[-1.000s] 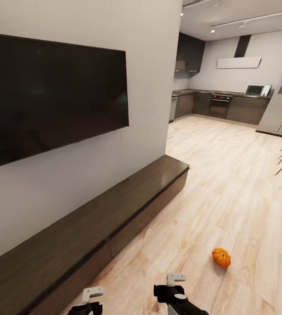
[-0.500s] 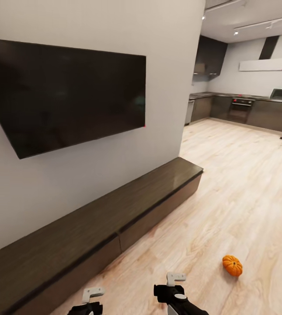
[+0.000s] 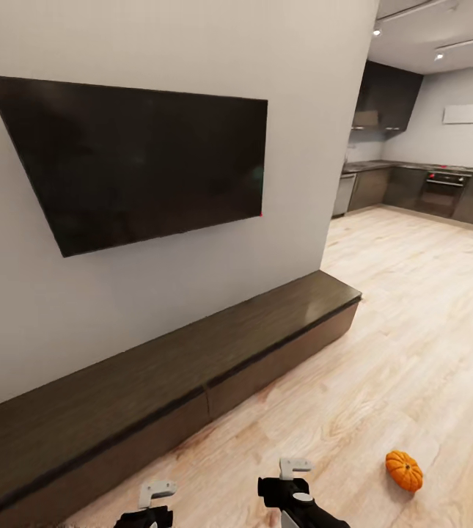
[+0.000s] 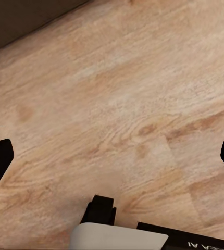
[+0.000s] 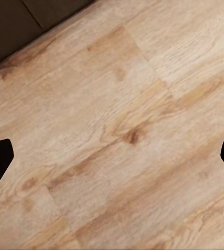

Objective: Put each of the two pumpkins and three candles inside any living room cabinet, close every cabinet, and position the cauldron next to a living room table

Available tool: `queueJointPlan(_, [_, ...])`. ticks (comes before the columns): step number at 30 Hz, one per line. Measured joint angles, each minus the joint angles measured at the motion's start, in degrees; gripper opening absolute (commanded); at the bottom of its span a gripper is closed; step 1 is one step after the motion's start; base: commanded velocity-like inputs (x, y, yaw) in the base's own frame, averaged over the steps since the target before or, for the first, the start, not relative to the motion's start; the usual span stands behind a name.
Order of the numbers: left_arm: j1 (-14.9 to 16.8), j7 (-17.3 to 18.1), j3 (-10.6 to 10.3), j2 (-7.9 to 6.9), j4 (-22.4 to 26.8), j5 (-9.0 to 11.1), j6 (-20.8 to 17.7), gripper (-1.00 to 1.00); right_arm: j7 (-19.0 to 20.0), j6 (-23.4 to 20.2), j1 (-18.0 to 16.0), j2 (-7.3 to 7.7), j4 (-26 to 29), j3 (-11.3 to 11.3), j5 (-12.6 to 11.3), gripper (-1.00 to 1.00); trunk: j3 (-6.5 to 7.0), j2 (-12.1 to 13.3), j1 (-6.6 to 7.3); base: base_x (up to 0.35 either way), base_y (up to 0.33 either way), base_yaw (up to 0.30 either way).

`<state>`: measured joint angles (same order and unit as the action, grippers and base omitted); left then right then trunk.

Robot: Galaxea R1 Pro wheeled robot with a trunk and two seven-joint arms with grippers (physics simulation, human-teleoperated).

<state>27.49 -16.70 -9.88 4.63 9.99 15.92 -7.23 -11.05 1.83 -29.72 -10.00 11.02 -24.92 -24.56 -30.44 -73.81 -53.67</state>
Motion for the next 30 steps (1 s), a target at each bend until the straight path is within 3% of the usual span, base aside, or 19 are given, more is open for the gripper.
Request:
queueJointPlan(19, [0.00,-0.02,0.00,0.04,-0.09,0.00,0.00,1.00,-0.02,0.00,-0.02,0.00,-0.01,-0.08,-0.06,1.00,1.11,0.00,0.00,-0.018,-0.007,0.240])
queueJointPlan(30, [0.00,-0.01,0.00,0.04,-0.09,-0.03,0.00,1.00,0.01,0.00,0.02,0.00,0.00,0.00,0.01,1.00,1.75,0.00,-0.03,-0.239,-0.026,0.240])
